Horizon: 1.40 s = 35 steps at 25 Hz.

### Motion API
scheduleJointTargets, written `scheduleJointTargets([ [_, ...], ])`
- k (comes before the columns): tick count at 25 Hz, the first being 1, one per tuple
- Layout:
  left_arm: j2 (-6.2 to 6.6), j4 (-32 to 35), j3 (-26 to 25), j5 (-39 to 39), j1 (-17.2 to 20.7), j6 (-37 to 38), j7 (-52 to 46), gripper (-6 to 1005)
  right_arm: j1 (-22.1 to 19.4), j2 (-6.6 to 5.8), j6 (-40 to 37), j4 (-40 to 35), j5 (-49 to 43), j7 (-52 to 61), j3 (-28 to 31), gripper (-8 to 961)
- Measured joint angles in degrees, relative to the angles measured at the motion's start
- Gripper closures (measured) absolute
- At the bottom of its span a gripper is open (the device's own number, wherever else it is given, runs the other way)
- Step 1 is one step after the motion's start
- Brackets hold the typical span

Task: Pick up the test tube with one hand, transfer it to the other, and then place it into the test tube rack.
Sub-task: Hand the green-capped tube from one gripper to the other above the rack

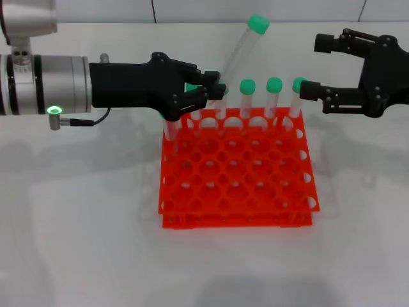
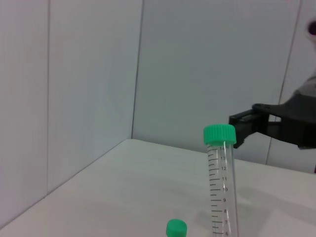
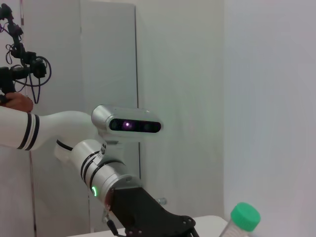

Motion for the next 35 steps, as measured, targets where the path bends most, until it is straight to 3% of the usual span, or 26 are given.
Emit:
scheduleJointTargets([
  [15, 0.32, -0.02, -0.53, -3.45, 2.03, 1.59, 4.80, 804, 0.36, 0.01, 0.16, 0.22, -0.13, 0.00, -0.36, 157],
  [35, 0.07, -2.17, -0.09, -1.88, 3.19, 0.97, 3.79, 804, 3.10, 0.18, 1.78, 2.60, 0.06, -0.01, -2.74, 160],
])
